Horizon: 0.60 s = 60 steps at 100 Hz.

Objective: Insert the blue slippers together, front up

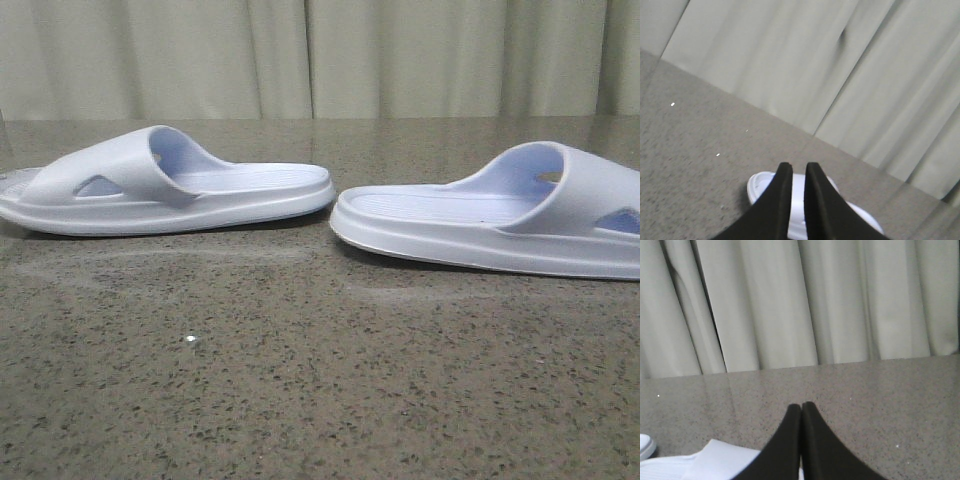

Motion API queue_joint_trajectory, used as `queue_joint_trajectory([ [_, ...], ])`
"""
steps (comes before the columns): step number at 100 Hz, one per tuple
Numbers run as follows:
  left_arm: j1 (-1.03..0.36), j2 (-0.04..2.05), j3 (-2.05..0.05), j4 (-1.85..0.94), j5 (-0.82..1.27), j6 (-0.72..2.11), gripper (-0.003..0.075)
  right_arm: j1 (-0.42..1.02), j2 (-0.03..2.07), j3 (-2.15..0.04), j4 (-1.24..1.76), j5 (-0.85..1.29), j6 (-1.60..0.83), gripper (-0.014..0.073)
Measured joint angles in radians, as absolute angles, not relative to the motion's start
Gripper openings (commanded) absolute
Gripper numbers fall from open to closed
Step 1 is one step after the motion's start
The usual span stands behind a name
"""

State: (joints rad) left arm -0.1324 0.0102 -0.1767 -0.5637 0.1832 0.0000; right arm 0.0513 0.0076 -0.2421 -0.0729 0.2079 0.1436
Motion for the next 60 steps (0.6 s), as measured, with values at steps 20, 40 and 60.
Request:
queue_joint_trajectory([
  [20, -0.132, 0.169, -0.417, -0.564, 0.306, 0.0, 0.0015, 0.051, 0.141, -0.44, -0.057, 0.333, 0.144, -0.0106],
  [40, -0.132, 0.351, -0.616, -0.525, 0.413, 0.006, 0.0016, 0.051, 0.313, -0.637, 0.02, 0.48, 0.144, -0.0106],
  [60, -0.132, 0.463, -0.639, -0.519, 0.48, 0.006, 0.0024, 0.051, 0.388, -0.671, 0.052, 0.536, 0.144, -0.0089],
])
